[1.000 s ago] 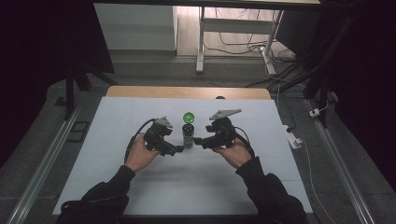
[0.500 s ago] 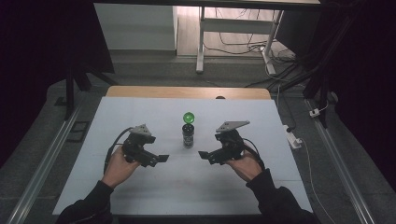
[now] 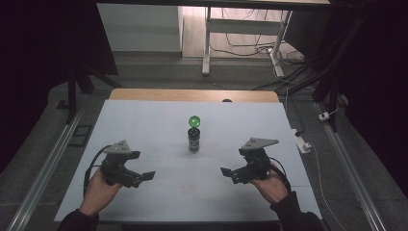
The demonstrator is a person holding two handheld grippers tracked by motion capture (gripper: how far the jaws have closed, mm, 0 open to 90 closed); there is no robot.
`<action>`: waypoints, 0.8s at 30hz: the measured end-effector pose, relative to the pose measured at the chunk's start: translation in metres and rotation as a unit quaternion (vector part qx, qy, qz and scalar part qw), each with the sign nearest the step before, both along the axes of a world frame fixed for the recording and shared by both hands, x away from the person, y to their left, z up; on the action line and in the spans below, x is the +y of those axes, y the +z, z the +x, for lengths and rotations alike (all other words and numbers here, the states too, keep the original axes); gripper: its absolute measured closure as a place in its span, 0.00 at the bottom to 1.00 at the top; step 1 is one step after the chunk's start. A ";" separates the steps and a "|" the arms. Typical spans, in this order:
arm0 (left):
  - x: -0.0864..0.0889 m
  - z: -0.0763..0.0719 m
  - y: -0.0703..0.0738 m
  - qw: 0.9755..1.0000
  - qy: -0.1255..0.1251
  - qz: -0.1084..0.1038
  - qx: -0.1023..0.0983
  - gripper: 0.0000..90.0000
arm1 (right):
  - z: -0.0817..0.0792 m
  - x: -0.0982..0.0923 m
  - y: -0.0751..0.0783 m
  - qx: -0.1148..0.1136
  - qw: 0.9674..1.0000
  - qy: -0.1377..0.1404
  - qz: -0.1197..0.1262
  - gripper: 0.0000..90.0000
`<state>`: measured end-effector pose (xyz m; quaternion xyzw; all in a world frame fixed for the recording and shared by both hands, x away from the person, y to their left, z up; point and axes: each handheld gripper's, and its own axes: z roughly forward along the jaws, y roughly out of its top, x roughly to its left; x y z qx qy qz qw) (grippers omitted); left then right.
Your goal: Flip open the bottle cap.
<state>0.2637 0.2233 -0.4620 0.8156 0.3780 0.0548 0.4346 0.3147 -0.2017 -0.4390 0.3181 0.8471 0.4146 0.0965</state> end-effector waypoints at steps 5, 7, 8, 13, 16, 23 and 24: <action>0.019 -0.019 -0.001 1.000 0.024 -0.014 -0.002 0.00 | -0.011 -0.022 -0.001 -0.005 1.000 -0.024 0.007 0.00; 0.026 -0.026 -0.002 0.999 0.033 -0.016 -0.001 0.00 | -0.016 -0.030 -0.002 -0.010 0.999 -0.034 0.005 0.00; 0.029 -0.029 -0.003 0.999 0.037 -0.018 0.000 0.00 | -0.018 -0.035 -0.003 -0.011 0.999 -0.038 0.003 0.00; 0.046 -0.045 -0.006 0.998 0.064 -0.029 -0.001 0.00 | -0.032 -0.055 -0.007 -0.021 0.997 -0.068 -0.005 0.00; 0.055 -0.053 -0.008 0.997 0.077 -0.031 -0.003 0.00 | -0.039 -0.067 -0.009 -0.017 0.996 -0.084 -0.001 0.00; 0.067 -0.068 -0.013 0.995 0.100 -0.023 -0.003 0.00 | -0.054 -0.090 -0.014 0.000 0.993 -0.116 -0.003 0.00; 0.067 -0.069 -0.014 0.995 0.101 -0.021 0.000 0.00 | -0.055 -0.092 -0.015 0.002 0.993 -0.118 -0.003 0.00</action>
